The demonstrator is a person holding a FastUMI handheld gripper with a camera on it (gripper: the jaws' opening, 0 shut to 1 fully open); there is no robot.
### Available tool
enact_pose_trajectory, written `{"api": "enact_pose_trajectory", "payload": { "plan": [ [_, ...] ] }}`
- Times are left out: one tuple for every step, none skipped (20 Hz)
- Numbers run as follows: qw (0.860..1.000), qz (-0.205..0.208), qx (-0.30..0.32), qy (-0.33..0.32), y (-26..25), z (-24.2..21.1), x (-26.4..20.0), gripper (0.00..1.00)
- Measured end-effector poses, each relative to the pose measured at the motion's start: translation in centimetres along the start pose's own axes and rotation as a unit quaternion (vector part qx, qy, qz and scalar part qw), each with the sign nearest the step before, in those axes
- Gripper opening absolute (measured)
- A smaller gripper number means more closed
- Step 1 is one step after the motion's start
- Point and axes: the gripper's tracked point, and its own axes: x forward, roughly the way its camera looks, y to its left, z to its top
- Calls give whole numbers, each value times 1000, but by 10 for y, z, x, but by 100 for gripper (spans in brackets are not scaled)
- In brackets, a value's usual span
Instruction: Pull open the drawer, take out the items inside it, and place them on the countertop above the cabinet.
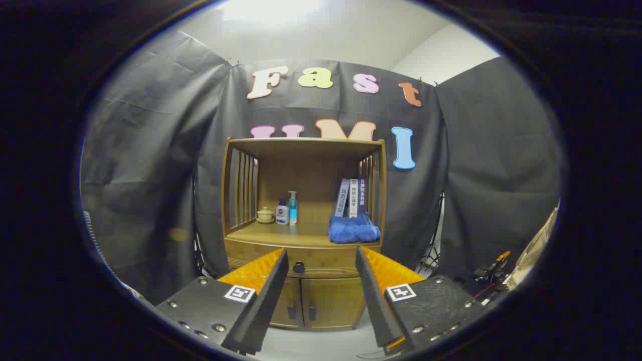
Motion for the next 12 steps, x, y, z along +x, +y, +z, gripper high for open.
{"api": "enact_pose_trajectory", "payload": {
  "plan": [
    [1000,2,-1,2,1,-1,2,80],
    [1000,3,-2,3,2,-1,2,80],
    [1000,4,-3,5,2,-1,4,80],
    [1000,4,-3,6,2,-2,5,80],
    [1000,3,-3,7,1,-3,6,80],
    [1000,3,-3,8,1,-3,6,80],
    [1000,1,-3,10,1,-4,7,80],
    [1000,0,-3,13,0,-5,8,81],
    [1000,-1,-3,13,0,-5,9,80],
    [1000,-2,-3,14,0,-5,10,80],
    [1000,-5,-4,15,-2,-7,13,80],
    [1000,-12,-6,16,-5,-8,17,80]
  ]
}}
